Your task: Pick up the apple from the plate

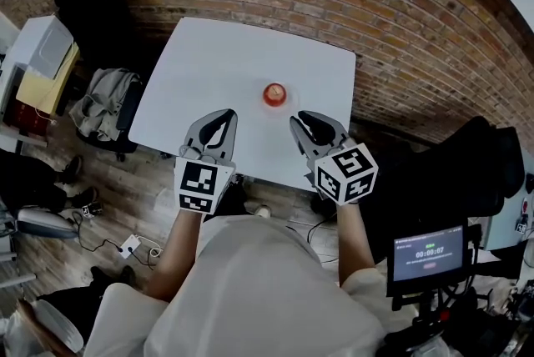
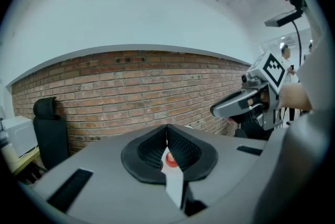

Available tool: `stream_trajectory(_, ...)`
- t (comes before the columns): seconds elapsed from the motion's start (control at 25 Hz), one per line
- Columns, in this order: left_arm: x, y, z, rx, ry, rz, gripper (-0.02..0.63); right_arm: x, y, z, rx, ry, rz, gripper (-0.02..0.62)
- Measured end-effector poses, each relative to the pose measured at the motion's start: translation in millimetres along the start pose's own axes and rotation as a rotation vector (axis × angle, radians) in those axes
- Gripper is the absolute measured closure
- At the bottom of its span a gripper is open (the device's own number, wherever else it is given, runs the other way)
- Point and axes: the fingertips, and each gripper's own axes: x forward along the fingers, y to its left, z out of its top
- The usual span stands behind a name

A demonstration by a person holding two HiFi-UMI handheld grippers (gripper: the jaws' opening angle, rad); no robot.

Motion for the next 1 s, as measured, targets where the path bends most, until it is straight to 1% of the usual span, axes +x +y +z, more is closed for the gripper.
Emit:
stream_trajectory(0.16, 10, 11, -2, -0.012, 0.011, 0.002, 0.600, 15, -7, -5, -0.013, 0.044, 0.008, 0.511)
stream_trajectory(0.44, 34, 33, -15, -0.036, 0.042, -0.007, 0.600, 46, -26, -13, 0.004, 0.094, -0.002, 0.511)
stream_trajectory(0.56, 46, 40, -20, -0.045, 0.057, -0.018, 0.600, 59, -34, -19, 0.007, 0.125, -0.005, 0.497)
stream_trajectory(0.72, 61, 43, -29, -0.055, 0.079, -0.039, 0.600, 74, -44, -29, 0.015, 0.161, -0.008, 0.497)
stream_trajectory(1.0, 80, 56, -41, -0.065, 0.114, -0.060, 0.600, 101, -65, -47, 0.037, 0.229, -0.041, 0.495)
